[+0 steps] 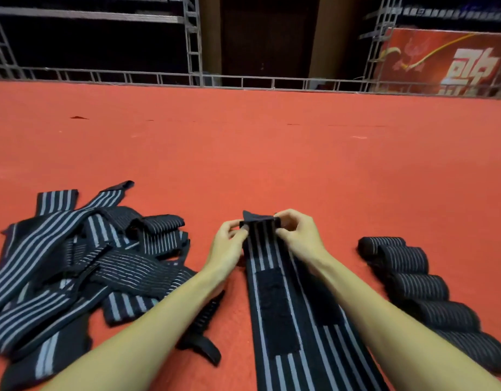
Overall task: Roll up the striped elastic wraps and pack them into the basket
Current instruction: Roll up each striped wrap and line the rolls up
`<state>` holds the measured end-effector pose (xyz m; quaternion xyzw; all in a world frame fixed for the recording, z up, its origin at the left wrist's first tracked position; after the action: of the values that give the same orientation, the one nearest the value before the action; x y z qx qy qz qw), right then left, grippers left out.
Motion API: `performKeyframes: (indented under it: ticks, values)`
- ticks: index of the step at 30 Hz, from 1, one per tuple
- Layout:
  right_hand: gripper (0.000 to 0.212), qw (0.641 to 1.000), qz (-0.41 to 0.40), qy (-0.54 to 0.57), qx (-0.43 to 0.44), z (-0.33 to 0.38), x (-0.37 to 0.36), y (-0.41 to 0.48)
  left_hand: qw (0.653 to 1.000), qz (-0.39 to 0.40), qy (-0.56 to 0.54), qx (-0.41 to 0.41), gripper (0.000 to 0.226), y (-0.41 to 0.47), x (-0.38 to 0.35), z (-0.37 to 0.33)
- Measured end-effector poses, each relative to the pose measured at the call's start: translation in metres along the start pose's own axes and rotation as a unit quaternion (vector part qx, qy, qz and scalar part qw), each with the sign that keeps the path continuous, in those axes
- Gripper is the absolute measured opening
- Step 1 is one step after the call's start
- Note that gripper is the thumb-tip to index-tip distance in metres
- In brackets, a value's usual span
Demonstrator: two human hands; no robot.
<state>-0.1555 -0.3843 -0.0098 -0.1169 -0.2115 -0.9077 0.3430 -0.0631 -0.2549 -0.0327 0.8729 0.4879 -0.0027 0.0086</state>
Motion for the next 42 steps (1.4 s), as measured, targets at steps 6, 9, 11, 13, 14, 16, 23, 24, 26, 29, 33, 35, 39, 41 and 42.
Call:
performKeyframes:
  ticks: [6,9,11,13,14,16,23,24,26,29,33,35,39,41,42]
  values:
    - [0.032,0.999,0.0,-0.029,0.028,-0.043,-0.013,-0.005,0.998,0.008,-0.003,-0.055,0.025,0.013,-0.01,0.02]
    - [0.032,0.999,0.004,-0.028,0.038,-0.047,-0.01,-0.007,0.99,0.056,0.064,-0.116,0.014,0.011,-0.01,0.026]
    - [0.033,0.999,0.007,-0.034,0.041,-0.049,-0.008,-0.007,0.987,0.07,0.077,-0.124,0.01,0.012,-0.008,0.027]
    - [0.031,0.998,0.011,-0.048,0.038,-0.052,-0.008,-0.006,0.987,0.078,0.071,-0.118,0.016,0.011,-0.007,0.028]
    - [0.03,0.998,0.011,-0.056,0.034,-0.053,-0.008,-0.006,0.986,0.085,0.078,-0.124,0.024,0.01,-0.008,0.028]
    - [0.03,0.997,0.011,-0.064,0.029,-0.053,-0.008,-0.004,0.977,0.093,0.116,-0.155,0.029,0.007,-0.009,0.028]
    - [0.049,0.996,0.071,-0.038,0.039,-0.045,-0.01,-0.008,0.977,-0.014,0.084,-0.196,0.017,0.01,-0.001,0.023]
    - [0.052,0.994,0.093,-0.022,0.049,-0.043,-0.011,-0.009,0.981,-0.025,0.064,-0.183,0.015,0.01,0.0,0.022]
    - [0.051,0.991,0.113,-0.001,0.073,-0.039,-0.013,-0.012,0.986,-0.03,0.036,-0.159,0.011,0.013,0.001,0.024]
    - [0.028,0.992,0.093,0.018,0.082,-0.037,-0.014,-0.013,0.988,-0.025,0.029,-0.148,0.008,0.013,0.001,0.026]
    - [0.013,0.994,0.081,0.022,0.065,-0.037,-0.016,-0.012,0.988,-0.058,-0.009,-0.141,0.009,0.015,0.004,0.026]
    - [0.012,0.995,0.083,0.008,0.055,-0.04,-0.016,-0.01,0.986,-0.089,-0.058,-0.131,0.007,0.016,0.008,0.025]
    - [0.01,0.995,0.074,0.009,0.061,-0.043,-0.017,-0.009,0.979,-0.101,-0.085,-0.152,0.005,0.012,0.008,0.018]
    - [0.011,0.995,0.064,0.009,0.07,-0.042,-0.017,-0.009,0.98,-0.091,-0.085,-0.157,0.006,0.011,0.006,0.017]
    - [0.012,0.996,0.053,0.005,0.074,-0.041,-0.017,-0.009,0.982,-0.078,-0.092,-0.144,0.008,0.012,0.005,0.018]
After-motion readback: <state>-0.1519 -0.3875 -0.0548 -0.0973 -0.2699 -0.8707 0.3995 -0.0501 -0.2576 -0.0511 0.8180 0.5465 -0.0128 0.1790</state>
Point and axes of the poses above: each hand's wrist, its own y-axis towards the middle knuckle, its own x-axis out of the back of the hand, z = x × y, the point moved 3 cm from there along y, towards the middle knuckle, and after that the axes turned 4 degrees about -z, right-handed, at the moved point
